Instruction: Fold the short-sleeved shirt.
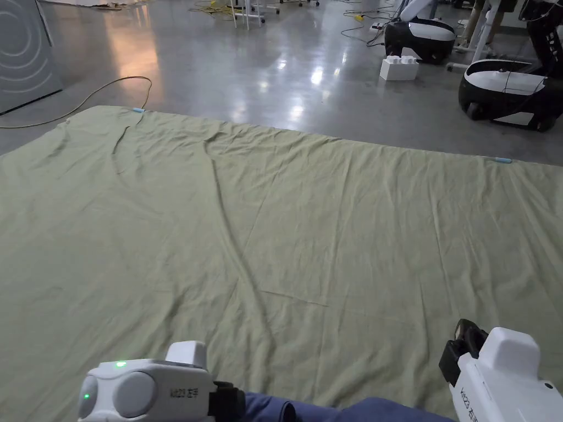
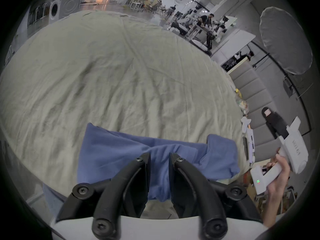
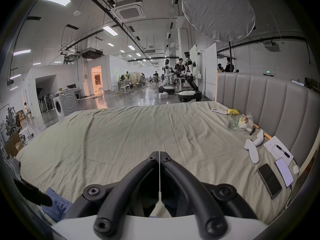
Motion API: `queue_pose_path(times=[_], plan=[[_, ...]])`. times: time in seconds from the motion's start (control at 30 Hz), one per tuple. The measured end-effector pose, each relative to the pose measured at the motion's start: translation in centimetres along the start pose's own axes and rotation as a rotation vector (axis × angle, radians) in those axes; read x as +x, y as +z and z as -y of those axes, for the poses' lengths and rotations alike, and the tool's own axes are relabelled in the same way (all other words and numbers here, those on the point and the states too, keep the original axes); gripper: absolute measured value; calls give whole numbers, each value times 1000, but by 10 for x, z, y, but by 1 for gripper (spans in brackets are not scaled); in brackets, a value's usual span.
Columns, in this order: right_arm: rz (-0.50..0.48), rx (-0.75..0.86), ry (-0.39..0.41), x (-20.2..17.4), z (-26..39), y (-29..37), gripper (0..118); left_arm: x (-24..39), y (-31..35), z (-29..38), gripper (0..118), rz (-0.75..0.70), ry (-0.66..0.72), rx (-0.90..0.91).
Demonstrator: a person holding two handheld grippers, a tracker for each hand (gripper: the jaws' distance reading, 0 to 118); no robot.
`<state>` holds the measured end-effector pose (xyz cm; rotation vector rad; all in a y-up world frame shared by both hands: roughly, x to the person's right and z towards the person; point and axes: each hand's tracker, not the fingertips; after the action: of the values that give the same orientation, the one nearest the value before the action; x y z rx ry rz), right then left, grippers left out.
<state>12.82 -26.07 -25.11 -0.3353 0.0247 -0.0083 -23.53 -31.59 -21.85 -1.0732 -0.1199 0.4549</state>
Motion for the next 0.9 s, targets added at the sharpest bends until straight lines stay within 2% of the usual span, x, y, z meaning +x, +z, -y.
queue_pose_path(times=[0.07, 0.2, 0.33, 0.6, 0.67, 0.7, 0.77, 0.9], plan=[[0, -4, 1, 1, 1, 0, 1, 9, -15, 6, 15, 10, -44, -62], [5, -11, 2, 3, 3, 2, 1, 29, -30, 20, 14, 68, -84, -114], [12, -18, 5, 6, 5, 3, 1, 42, -41, 27, 14, 45, -126, -101], [12, -26, -8, 6, 7, 3, 1, 56, -56, 29, 15, -22, -120, -56], [8, -25, -6, 5, 6, 3, 1, 57, -51, 30, 21, -18, -136, -55], [6, -24, -5, 4, 5, 3, 1, 55, -46, 30, 35, 26, -145, -48], [2, -18, 1, 4, 3, 4, 1, 48, -34, 26, 53, 105, -105, -55], [-2, -6, 8, 4, -2, 6, 1, 17, 2, 10, 55, 105, -55, 32]])
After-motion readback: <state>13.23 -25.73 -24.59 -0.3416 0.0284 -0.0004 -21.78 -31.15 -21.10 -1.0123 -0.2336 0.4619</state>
